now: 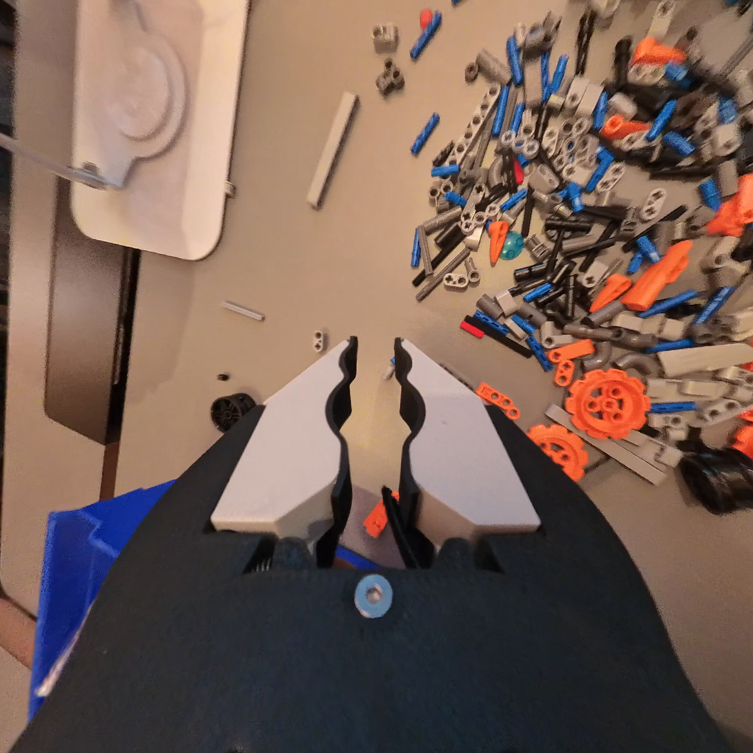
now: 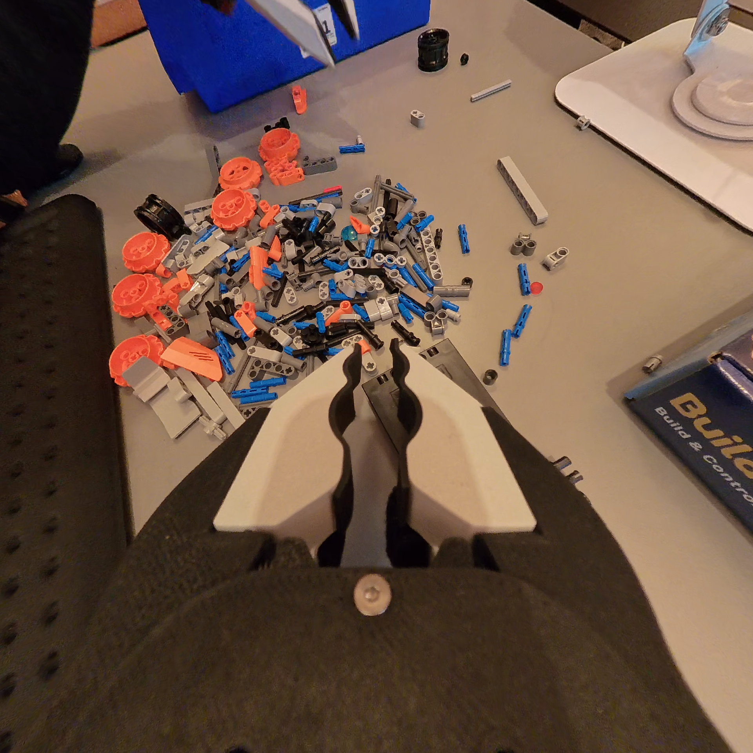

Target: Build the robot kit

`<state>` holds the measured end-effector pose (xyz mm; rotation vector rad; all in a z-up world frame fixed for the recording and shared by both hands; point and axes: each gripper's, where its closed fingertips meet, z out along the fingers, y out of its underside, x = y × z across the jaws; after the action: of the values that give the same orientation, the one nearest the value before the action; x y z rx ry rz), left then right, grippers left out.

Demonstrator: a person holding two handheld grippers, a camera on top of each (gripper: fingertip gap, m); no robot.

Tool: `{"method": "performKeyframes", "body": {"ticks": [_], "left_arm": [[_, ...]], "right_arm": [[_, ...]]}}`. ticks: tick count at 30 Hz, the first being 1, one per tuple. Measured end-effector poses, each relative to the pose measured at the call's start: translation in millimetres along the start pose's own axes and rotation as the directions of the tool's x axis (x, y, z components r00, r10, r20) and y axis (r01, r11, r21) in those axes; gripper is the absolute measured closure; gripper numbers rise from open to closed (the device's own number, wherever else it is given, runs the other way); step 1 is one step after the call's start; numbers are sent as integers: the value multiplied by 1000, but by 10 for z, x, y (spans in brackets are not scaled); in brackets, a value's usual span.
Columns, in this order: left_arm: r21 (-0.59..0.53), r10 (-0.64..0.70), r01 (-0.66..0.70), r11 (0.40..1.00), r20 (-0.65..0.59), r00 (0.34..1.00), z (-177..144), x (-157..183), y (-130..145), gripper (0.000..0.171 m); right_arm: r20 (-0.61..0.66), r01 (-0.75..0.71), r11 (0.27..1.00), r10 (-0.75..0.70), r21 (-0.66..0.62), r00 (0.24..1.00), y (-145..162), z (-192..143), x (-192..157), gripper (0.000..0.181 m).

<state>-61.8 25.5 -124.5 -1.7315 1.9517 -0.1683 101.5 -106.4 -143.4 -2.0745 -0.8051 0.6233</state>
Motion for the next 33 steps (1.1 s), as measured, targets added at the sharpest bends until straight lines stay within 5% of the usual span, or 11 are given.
{"method": "performKeyframes", "body": {"ticks": [5,12,27,33], "left_arm": [[83,-67,59,995,98,993,-510,-239,3,157],[49,-94,88,995,129,987,-620,-248,244,157],[77,55,-40,996,-212,976,-99,733,141,149],[121,151,-115,986,-347,926,33,1209,79,145]], "right_arm": [[-1,-2,1000,2,3,1000,-4,-1,4,168],[-2,-8,1000,8,-2,1000,14,20,18,167],[12,21,1000,-21,-17,1000,41,25,-25,161],[123,164,986,-159,-37,980,56,113,-369,155]]}}
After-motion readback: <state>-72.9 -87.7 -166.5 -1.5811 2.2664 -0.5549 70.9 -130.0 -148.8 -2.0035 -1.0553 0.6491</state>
